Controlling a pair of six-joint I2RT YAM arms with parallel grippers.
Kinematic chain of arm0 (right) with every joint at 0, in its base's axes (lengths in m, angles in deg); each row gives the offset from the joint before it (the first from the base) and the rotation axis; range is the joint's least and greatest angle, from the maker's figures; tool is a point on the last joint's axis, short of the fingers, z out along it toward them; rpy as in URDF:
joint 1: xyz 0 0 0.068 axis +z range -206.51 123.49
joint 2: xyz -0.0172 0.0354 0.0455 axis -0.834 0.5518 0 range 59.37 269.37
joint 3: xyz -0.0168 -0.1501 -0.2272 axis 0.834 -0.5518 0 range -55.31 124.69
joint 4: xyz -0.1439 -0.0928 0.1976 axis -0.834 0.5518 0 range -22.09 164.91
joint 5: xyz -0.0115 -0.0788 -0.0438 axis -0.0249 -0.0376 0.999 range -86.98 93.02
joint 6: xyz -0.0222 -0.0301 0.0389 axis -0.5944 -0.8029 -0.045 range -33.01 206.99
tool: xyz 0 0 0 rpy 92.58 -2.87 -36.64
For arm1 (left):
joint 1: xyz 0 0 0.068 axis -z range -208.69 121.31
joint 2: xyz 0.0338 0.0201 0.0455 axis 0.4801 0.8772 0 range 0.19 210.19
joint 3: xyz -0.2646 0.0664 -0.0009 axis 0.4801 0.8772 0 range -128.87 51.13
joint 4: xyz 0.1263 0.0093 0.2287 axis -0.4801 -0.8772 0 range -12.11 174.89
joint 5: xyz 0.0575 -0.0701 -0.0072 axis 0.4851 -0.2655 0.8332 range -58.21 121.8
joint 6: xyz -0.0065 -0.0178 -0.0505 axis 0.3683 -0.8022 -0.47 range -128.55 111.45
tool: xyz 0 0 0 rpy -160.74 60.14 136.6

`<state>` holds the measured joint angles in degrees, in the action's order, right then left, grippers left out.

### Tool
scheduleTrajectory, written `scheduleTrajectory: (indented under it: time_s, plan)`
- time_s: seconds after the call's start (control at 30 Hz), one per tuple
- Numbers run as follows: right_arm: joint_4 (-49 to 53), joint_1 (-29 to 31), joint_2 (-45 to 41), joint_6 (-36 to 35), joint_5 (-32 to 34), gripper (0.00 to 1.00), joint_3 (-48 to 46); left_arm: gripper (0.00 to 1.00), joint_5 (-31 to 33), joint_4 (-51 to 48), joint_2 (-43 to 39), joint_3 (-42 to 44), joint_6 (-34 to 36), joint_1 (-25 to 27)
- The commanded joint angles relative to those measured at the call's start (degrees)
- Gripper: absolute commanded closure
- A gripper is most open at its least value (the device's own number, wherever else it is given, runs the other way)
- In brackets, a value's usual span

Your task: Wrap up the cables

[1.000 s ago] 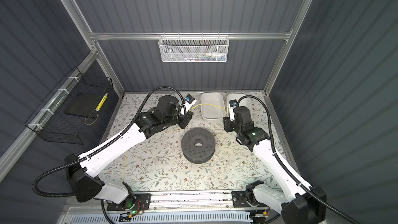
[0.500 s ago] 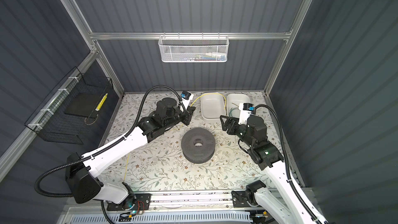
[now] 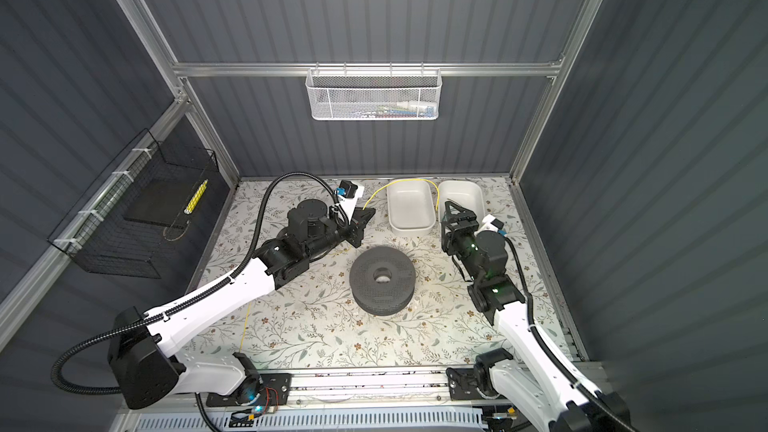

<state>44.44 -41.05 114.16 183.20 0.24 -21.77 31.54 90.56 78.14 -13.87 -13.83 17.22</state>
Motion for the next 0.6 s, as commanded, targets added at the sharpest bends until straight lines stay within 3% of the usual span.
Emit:
scheduleTrajectory:
  time_s: [0.0,0.4,0.47,0.57]
  plan:
    - [-12.4,-0.08,4.02,13.19,-5.31,0.23,0.79,1.0,-1.15,2.66,-1.53,1.82,-0.72,-0.38]
    - [-16.35,0.62,7.61,21.99,-5.28,0.2,2.74,1.0,-3.6,5.52,-0.96,4.51,1.28,-0.39]
    - [-19.06,0.55,8.98,23.4,-4.39,0.22,2.52,1.0,-4.39,5.84,-1.29,5.06,1.42,-0.38]
    - [-23.63,0.45,13.61,25.87,-3.95,0.33,2.79,1.0,-4.67,6.23,-2.03,6.12,1.82,-0.38]
